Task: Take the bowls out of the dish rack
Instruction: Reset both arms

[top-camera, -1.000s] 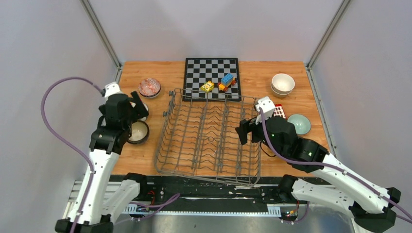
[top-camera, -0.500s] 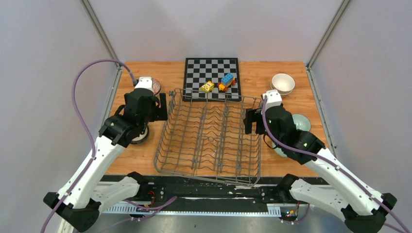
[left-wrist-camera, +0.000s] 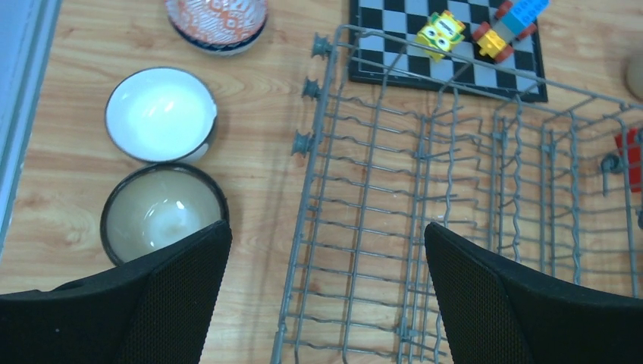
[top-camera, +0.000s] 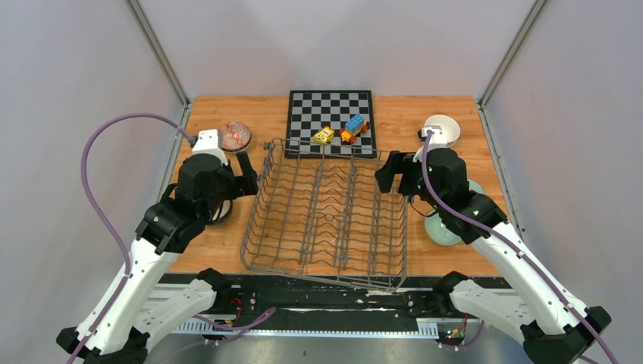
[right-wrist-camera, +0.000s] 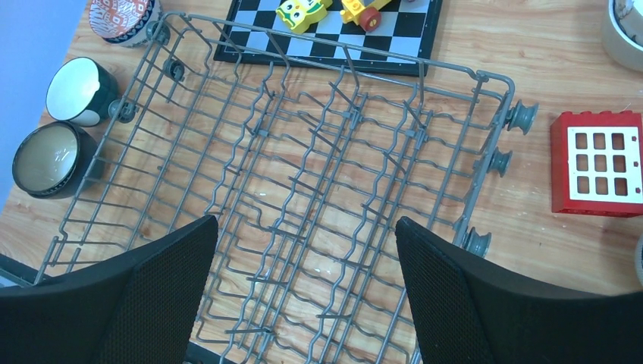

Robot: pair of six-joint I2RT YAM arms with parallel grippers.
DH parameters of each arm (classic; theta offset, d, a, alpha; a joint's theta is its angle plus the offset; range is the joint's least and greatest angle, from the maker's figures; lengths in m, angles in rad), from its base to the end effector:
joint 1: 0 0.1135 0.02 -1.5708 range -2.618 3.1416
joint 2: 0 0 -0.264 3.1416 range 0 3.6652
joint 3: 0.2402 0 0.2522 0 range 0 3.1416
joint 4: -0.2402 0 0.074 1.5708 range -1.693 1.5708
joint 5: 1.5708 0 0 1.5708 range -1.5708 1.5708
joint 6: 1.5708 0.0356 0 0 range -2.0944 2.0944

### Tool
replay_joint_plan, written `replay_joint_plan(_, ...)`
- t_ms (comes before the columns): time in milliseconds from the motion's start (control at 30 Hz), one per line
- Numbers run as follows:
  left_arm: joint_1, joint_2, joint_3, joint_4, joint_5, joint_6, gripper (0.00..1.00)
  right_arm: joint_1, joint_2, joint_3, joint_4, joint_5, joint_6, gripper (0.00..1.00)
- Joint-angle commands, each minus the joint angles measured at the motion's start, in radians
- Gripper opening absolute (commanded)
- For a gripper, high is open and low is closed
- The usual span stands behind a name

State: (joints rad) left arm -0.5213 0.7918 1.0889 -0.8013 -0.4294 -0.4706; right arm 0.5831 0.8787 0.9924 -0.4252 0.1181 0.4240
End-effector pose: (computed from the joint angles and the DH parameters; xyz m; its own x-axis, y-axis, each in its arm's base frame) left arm 0.1325 -0.0590 0.3791 -0.4354 -0.2254 -0.8716 -0.0681 0.9736 -0.2177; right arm 0.1627 0.1023 0.3706 -0.4196 0.2126 -0.8824 -0.3078 0.8813 0.3587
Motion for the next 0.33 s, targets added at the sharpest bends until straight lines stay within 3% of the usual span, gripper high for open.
replay_joint_plan(0, -0.008, 0.031, -0.013, 0.059, 0.144, 0.145, 1.0, -0.01, -0.014, -0.001, 0.028, -0.007, -0.041, 0.91)
replay_joint_plan(300, -0.009, -0.006, -0.151, 0.182, 0.164, 0.131, 1.0, -0.011, -0.071, -0.05, 0.036, 0.032, -0.147, 0.91)
